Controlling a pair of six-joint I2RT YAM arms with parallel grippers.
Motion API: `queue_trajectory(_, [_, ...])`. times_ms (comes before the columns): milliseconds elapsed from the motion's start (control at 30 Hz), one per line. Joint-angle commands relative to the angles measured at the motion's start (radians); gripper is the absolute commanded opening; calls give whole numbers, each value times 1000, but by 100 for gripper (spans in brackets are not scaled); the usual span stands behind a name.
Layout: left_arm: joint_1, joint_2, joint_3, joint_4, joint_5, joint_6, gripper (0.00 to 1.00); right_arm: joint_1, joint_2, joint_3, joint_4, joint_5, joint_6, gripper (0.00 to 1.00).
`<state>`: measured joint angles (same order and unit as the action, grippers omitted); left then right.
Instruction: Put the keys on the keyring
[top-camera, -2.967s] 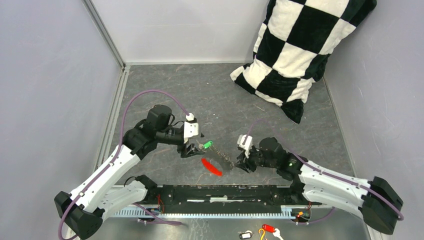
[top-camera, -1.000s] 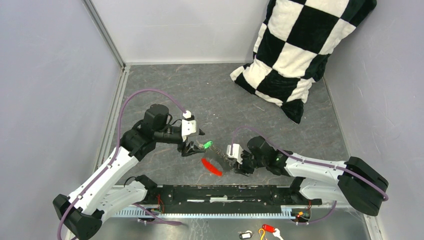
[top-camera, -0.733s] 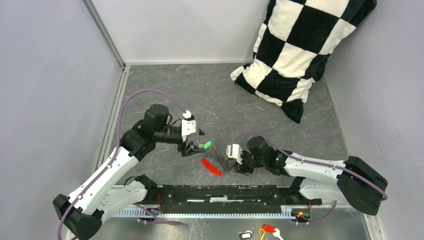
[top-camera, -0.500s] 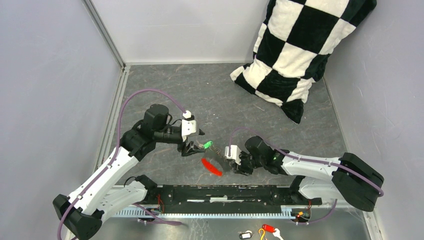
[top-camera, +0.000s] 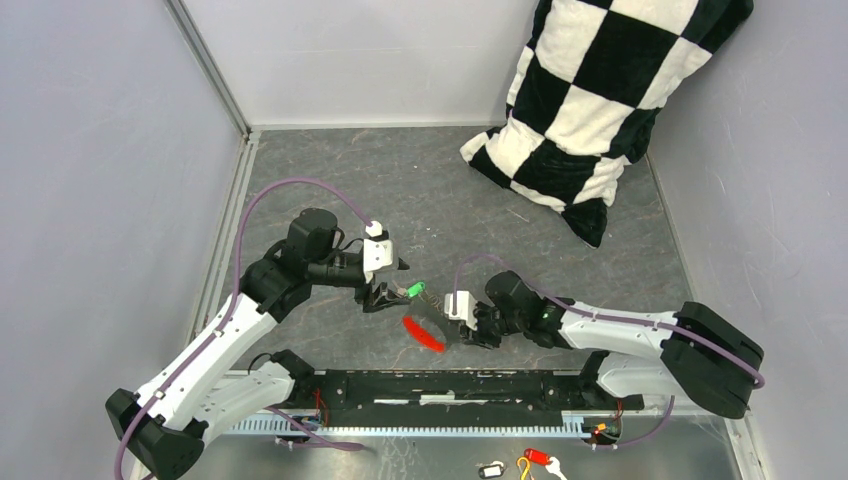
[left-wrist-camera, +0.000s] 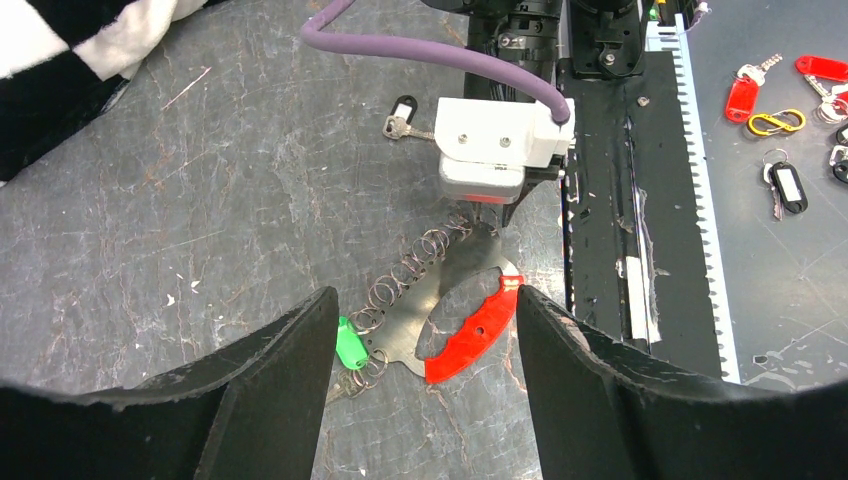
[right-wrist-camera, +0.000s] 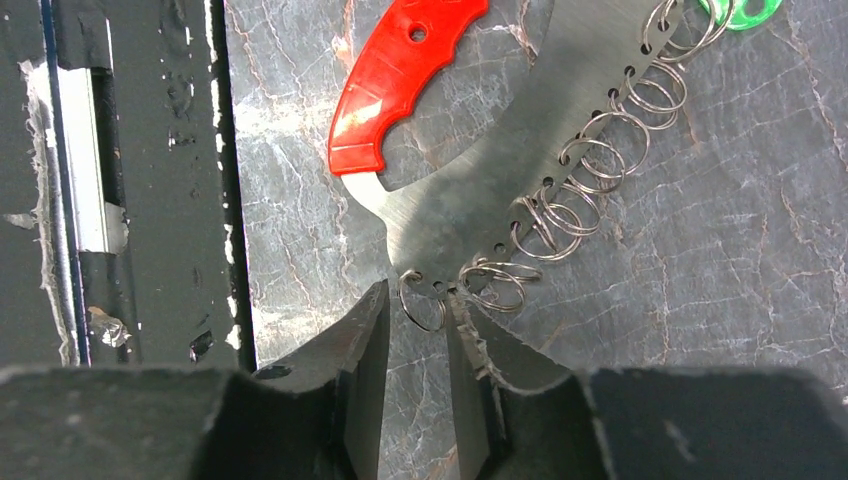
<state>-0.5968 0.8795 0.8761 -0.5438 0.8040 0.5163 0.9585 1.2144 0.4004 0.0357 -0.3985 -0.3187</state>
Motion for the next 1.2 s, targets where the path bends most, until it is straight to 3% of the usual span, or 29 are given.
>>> queue_trajectory(0, [4,-10,42,18,-4,-24,72,8,14,40,11,6,-23,31])
queue_trajectory(200, [4,-9,47,14,-3,-24,72,9,29,57,-33,37,-49,23])
queue_trajectory(367, [4,-5,56,8,1,-21,72,9,22,82,-75,62,-50,0])
queue_trajectory(533, [5,-25,48,-35,44,52,71,11,-57,136,-43,17,-20,0])
queue_trajectory(800, [4,-21,17,-78,198,99,67,44,-105,395,-145,-93,-1,0])
queue_trajectory(1167, [5,5,52,-113,211,137,54,128,-79,619,-264,-46,-33,0])
